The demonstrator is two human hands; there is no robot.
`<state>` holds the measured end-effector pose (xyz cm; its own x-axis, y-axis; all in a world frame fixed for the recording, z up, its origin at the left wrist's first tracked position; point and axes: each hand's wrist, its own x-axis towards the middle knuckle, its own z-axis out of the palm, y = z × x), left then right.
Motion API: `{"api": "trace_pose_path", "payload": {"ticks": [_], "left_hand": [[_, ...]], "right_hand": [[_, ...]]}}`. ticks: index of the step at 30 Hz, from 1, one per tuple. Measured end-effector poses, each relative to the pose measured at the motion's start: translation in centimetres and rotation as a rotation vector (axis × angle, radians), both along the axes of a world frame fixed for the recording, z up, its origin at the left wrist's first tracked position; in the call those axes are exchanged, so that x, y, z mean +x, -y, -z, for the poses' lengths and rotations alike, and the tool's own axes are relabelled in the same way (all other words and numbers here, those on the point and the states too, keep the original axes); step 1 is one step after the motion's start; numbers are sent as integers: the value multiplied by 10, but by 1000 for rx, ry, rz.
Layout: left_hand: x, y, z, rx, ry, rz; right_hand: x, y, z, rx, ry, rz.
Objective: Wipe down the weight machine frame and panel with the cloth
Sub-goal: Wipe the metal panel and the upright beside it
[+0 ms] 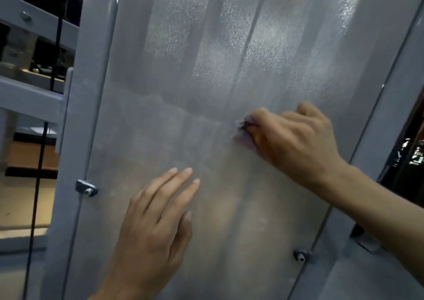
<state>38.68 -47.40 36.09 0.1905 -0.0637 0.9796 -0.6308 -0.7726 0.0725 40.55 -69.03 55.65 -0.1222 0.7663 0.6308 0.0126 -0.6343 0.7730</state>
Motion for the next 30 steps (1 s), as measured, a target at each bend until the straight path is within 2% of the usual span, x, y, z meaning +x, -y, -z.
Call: {"api": "trace_pose_path", "payload": {"ticks": [2, 4, 7, 10, 12, 14, 17, 20, 23, 27, 30], "left_hand": [[-3, -1, -1, 6, -37, -14], [-4, -3, -1, 28, -79, -33], [-3, -7, 0, 79, -118, -55], [-2, -9, 5, 97, -137, -48], [-1, -11, 9, 101, -146, -44], [0, -13, 12, 109, -163, -46], [-1, -20, 14, 111, -184, -43], [-2, -25, 14, 101, -187, -37], [-2, -28, 15, 97, -195, -26], [-3, -30, 18, 96, -217, -29], [-4, -34, 19, 94, -220, -21]], "right_hand": [[-1, -3, -16, 118, 26, -3], [1, -6, 1, 113, -3, -1], [4, -9, 53, -112, -100, 29], [2, -7, 49, -272, -115, 44], [3, -11, 16, -199, -38, 47], [3, -17, -15, -26, 53, 58], [6, -24, -4, 73, 40, 45], [10, -25, 42, -160, -58, 16], [10, -27, 30, -290, -57, 30], [7, -31, -30, 27, 89, 58], [11, -34, -4, 83, 31, 33]]}}
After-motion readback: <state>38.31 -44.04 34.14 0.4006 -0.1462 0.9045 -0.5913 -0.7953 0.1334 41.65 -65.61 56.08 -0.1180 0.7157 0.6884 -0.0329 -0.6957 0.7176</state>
